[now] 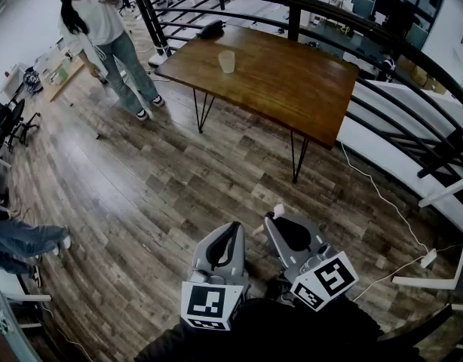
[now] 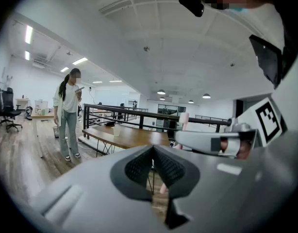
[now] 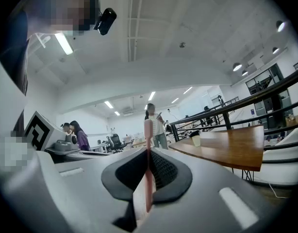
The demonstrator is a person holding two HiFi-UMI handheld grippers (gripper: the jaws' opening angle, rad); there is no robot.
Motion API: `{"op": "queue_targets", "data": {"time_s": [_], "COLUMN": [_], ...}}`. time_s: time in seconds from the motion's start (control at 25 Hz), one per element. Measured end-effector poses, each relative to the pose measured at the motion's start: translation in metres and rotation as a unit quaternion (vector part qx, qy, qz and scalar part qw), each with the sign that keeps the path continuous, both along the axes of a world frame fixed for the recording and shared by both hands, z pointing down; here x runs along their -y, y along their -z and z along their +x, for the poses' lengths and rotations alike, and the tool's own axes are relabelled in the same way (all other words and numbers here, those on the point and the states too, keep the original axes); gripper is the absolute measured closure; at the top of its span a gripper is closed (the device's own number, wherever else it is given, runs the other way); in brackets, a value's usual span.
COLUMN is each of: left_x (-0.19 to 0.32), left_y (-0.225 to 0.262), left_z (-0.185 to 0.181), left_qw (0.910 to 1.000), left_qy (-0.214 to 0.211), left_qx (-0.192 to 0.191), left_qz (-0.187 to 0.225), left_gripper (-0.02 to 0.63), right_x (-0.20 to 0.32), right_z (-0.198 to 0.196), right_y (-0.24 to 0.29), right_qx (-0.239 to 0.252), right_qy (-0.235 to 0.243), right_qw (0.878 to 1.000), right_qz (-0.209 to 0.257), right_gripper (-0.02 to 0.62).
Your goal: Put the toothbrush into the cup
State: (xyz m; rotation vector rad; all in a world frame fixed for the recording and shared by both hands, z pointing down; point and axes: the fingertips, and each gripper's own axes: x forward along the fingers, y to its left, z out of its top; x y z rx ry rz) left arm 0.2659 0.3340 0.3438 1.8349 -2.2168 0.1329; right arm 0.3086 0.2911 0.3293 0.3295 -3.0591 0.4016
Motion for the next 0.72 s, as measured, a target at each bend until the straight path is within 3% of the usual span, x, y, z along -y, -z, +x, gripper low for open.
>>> {"op": "queue_targets", "data": {"time_s": [0.36, 0.72], "left_x": [0.033, 0.042], "left_y": [0.034, 0.037], "left_z": [-0.124, -0.197], "left_qw": [0.999, 0.9983], "left_qy": [-0.005, -0.005], "left_qx": [0.013, 0.005], "left_qz": [0.043, 0.058], "left_gripper": [0.598, 0.598], "right_x": [0.027, 0.038], "right_z": [-0.129, -0.199], "right_y": [0.03, 0.038], "right_qx": [0.007, 0.003], "right_qy": [0.008, -0.002], "right_qw": [0.999, 0.999], "right_qz": [0.031, 0.047], "right_gripper": [0.582, 0.581]}}
